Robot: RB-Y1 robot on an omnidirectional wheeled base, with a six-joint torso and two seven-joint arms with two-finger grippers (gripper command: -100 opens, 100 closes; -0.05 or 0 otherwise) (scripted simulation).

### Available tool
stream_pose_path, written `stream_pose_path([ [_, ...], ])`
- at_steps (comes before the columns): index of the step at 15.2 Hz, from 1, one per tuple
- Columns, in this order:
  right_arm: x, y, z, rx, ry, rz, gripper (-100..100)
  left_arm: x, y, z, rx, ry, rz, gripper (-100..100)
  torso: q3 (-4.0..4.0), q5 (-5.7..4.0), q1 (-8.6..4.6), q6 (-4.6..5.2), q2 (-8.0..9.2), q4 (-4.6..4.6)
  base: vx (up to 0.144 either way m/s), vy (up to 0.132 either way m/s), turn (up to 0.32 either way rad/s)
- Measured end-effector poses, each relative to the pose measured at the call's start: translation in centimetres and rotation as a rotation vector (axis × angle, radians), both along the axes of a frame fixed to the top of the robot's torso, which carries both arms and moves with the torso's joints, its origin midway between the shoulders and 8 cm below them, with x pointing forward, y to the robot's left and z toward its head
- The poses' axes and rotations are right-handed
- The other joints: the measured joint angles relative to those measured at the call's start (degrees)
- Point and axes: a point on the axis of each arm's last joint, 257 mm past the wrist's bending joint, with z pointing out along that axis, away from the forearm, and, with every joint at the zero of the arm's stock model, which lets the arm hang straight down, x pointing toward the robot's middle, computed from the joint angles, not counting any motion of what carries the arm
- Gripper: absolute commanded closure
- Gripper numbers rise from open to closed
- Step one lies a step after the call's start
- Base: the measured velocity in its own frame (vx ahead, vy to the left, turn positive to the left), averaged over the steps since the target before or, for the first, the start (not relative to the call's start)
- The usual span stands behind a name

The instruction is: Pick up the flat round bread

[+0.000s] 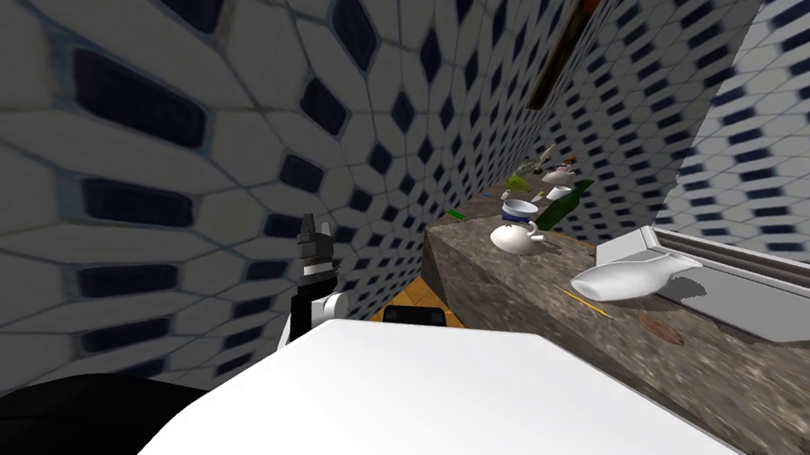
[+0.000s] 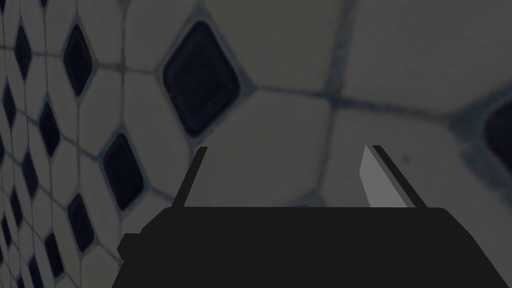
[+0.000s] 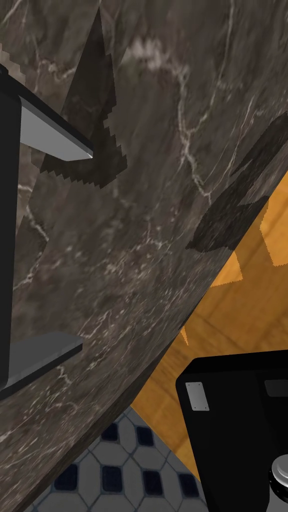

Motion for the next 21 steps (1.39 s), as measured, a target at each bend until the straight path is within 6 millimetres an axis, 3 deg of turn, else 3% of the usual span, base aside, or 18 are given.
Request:
stream_pose_path([
  [13,-0.2,-0.1,0.1,-0.002,0.005,-0.009,-100,0.0,0.0,0.0,0.0,0.0,0.0,0,-0.02,0.01,0.05,0.0,-0.03,-0.01,0.005,-0.003,0.023],
  [21,-1.3,-1.3,1.3,-0.027,0.024,-0.054,-100,0.0,0.0,0.0,0.0,0.0,0.0,0,-0.07,0.01,0.04,-0.01,-0.11,-0.02,0.021,-0.012,0.088],
])
